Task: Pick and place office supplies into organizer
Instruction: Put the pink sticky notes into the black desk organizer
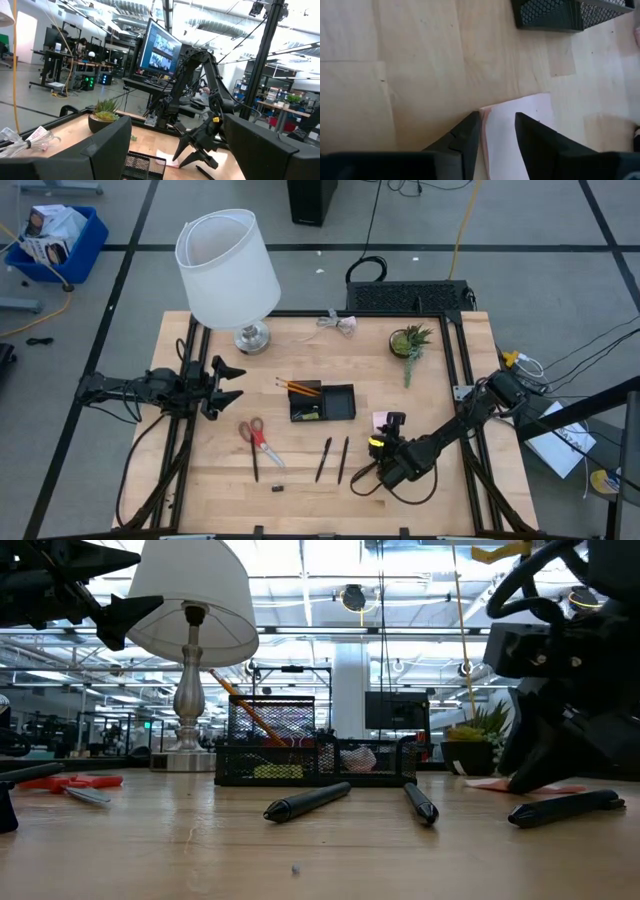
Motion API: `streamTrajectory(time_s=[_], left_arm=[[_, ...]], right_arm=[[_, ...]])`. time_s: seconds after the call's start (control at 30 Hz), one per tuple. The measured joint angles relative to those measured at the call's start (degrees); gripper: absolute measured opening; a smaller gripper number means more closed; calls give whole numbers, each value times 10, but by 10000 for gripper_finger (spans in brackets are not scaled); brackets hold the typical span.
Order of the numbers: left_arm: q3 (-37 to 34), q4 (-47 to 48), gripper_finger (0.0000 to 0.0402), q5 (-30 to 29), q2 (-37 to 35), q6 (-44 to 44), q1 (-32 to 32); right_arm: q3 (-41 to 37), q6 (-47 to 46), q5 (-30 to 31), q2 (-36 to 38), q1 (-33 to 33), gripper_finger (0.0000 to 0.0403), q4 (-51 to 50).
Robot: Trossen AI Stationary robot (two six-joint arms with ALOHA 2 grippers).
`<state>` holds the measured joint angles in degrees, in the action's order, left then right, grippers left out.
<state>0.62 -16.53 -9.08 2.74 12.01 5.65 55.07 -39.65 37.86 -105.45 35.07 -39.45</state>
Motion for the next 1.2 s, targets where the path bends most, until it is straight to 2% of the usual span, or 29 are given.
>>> streamTrajectory(time_s=[0.17,0.4,1.07,1.2], left_arm=[[0,0,319,0,0,0,0],[0,0,319,0,0,0,0],[0,0,319,0,0,0,0],[0,0,319,0,0,0,0]], right_arm=[[0,-1,-23,0,-9,85,0],[-1,-4,-36,-1,-15,6,5],[-2,-15,34,-3,-9,0,-5],[19,-11,57,-3,-9,0,-19]])
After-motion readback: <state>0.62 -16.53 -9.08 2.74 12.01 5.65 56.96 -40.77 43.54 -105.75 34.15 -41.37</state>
